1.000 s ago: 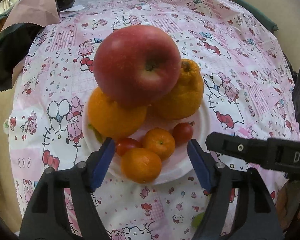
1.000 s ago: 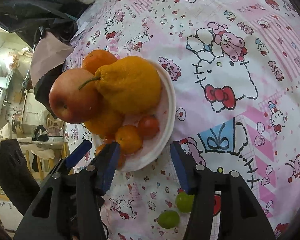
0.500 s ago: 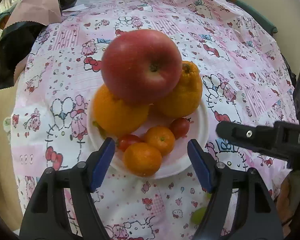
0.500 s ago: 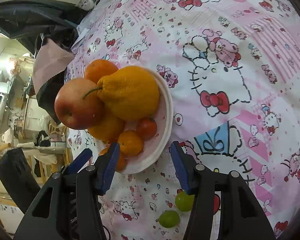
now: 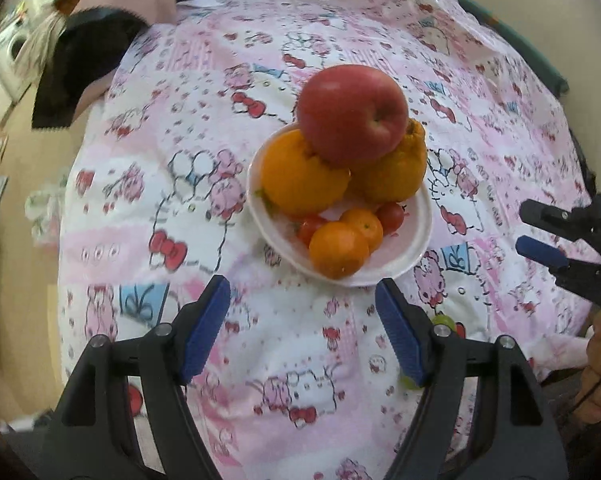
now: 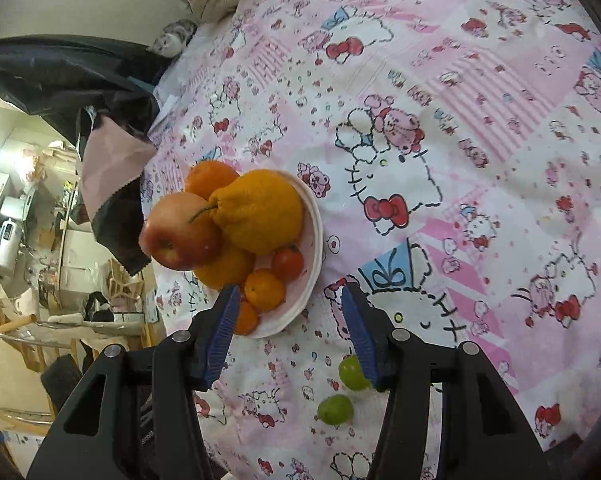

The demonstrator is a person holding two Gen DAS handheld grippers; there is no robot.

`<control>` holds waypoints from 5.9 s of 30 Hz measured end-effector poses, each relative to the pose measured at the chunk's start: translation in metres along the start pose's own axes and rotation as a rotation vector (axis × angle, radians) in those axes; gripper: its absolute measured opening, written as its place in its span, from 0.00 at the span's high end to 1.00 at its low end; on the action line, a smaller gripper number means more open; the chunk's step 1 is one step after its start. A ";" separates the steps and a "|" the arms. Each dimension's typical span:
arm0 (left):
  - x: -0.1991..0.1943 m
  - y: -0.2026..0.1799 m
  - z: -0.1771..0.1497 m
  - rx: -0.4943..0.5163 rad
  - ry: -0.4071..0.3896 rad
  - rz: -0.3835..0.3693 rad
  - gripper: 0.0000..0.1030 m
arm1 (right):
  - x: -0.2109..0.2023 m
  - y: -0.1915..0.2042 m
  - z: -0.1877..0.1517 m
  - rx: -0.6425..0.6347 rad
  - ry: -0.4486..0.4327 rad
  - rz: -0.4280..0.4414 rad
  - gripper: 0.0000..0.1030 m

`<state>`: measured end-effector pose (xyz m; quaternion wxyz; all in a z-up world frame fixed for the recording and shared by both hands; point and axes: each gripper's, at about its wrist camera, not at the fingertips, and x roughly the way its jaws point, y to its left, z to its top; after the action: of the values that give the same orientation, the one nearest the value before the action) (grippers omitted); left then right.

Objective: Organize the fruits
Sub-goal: 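Move the left tool to a green tomato on the sheet and grasp it, then grasp the other green tomato with the right tool while the left tool holds its tomato, then carry both green tomatoes onto the plate and open both tools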

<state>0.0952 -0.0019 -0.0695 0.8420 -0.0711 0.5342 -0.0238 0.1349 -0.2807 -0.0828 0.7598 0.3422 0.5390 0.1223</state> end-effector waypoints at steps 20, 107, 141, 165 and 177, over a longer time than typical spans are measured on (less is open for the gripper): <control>0.001 -0.051 -0.063 0.003 0.107 -0.046 0.30 | -0.039 -0.040 -0.045 0.100 0.041 0.031 0.35; -0.035 0.012 -0.022 -0.019 -0.010 0.001 0.73 | 0.025 -0.026 -0.035 -0.049 0.112 -0.174 0.69; -0.021 0.019 -0.020 -0.002 -0.007 0.055 0.73 | 0.110 0.044 0.000 -0.224 0.219 -0.159 0.44; 0.078 -0.068 0.043 -0.037 0.016 0.136 0.73 | -0.006 -0.006 0.007 0.062 0.098 0.080 0.40; 0.073 -0.080 0.048 -0.028 0.014 0.229 0.26 | -0.010 0.002 0.010 0.047 0.088 0.119 0.40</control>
<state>0.1725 -0.0846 -0.1029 0.8344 -0.0214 0.5450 0.0794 0.1403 -0.2887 -0.0721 0.7186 0.3858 0.5532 0.1695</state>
